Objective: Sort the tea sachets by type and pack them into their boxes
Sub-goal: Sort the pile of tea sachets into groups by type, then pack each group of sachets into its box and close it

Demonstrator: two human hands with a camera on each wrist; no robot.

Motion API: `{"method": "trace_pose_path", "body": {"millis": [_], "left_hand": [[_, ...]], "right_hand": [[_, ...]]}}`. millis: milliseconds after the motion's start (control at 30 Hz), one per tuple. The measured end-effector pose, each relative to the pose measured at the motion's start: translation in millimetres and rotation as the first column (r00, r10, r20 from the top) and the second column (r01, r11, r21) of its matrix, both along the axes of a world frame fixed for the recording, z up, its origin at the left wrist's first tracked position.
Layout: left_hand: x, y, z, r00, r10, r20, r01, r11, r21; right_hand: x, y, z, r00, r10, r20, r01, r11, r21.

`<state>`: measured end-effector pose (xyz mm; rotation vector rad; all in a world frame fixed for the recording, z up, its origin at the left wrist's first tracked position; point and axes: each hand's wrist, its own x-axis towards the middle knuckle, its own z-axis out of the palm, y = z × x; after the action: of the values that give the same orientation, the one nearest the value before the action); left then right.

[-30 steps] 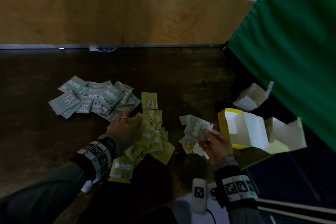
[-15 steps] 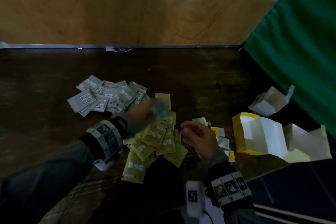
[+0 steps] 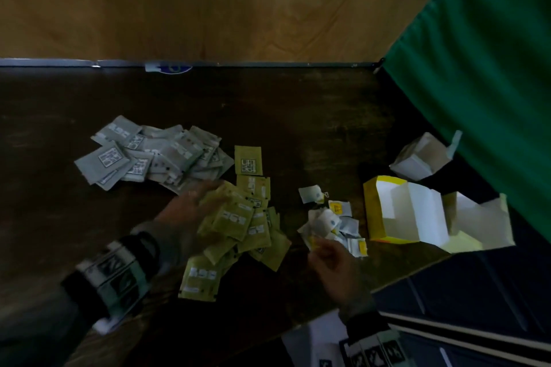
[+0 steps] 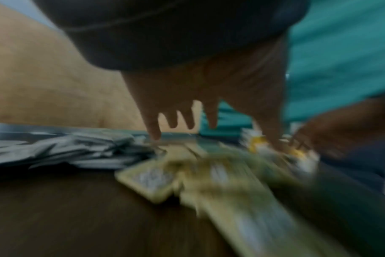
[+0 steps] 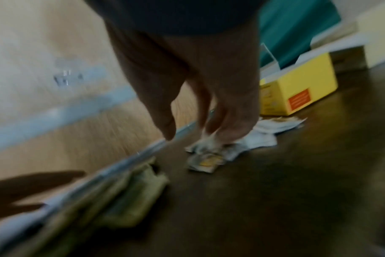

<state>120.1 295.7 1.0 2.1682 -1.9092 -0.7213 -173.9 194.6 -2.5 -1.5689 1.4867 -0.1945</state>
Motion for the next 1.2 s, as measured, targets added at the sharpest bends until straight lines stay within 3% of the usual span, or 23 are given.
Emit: {"method": "trace_pose_path", "body": {"millis": [100,167,200,300,467,567,633,700,767,833,933,1033,1100,1200], "left_hand": [[-13.2,29.3,-26.5,0.914,-0.351,0.204,0.327,0.934,0.142],[-10.8,36.9,-43.6,0.879,-0.369,0.301,0.323,0.927,0.193],[-10.1,36.2,-51.1,0.896,-0.326,0.301,0.271,0.939,0.211],[-11.8,28.3,-55.5,0.926,-0.294,0.238,0.218,0.929,0.298],[-23.3,13.3,-61.5,0.977,-0.207,0.061,0.194,0.966,0.169],[-30.4,7.1,-52.8,0.981,-0.183,0.058,0.165,0.960,0.225],[-36.1,5.8,-44.7,0.984,-0.162,0.075,0.147,0.974,0.172],[-44.6,8.8,-38.9,0.960,-0.200,0.195,0.199,0.980,0.026],[-59.6,6.7,-32.2,0.926,-0.268,0.265,0.275,0.961,0.012],[-72.8,-0.3,-23.2,0.915,-0.322,0.243,0.332,0.943,-0.003],[-84.3,-17.5,-9.3,0.928,-0.360,0.096,0.367,0.928,-0.063],[-98.9,-40.3,2.4,0.908,-0.400,-0.123,0.400,0.916,-0.030],[-112.3,-58.0,4.6,0.927,-0.342,-0.154,0.354,0.934,0.054],[-132.2,-86.3,-1.7,0.939,-0.274,-0.207,0.292,0.954,0.061]], "right_hand": [[-16.0,-7.7,-7.6,0.937,-0.198,-0.289,0.178,0.980,-0.093],[-16.2,-13.7,-9.3,0.885,-0.222,-0.409,0.230,0.973,-0.029],[-16.3,-16.6,-12.2,0.876,-0.213,-0.433,0.229,0.973,-0.015],[-8.7,-24.0,-26.5,0.901,-0.198,-0.385,0.194,0.980,-0.048],[5.6,-38.5,-27.6,0.932,-0.164,-0.325,0.133,0.984,-0.114],[-4.8,-46.1,-19.3,0.932,-0.159,-0.326,0.145,0.987,-0.068],[-16.5,-52.1,-3.3,0.920,-0.210,-0.332,0.154,0.970,-0.187],[-27.2,-57.9,13.9,0.909,-0.308,-0.282,0.166,0.886,-0.432],[-35.2,-66.5,26.4,0.860,-0.410,-0.304,0.186,0.807,-0.561],[-40.8,-81.2,26.7,0.794,-0.422,-0.438,0.209,0.865,-0.456],[-47.0,-101.1,17.6,0.788,-0.245,-0.565,0.095,0.955,-0.281],[-48.4,-107.5,12.5,0.832,-0.170,-0.528,-0.049,0.926,-0.375],[-50.6,-108.9,10.0,0.849,-0.150,-0.507,-0.083,0.909,-0.408],[-58.1,-114.2,1.5,0.854,-0.111,-0.508,-0.101,0.923,-0.372]]}}
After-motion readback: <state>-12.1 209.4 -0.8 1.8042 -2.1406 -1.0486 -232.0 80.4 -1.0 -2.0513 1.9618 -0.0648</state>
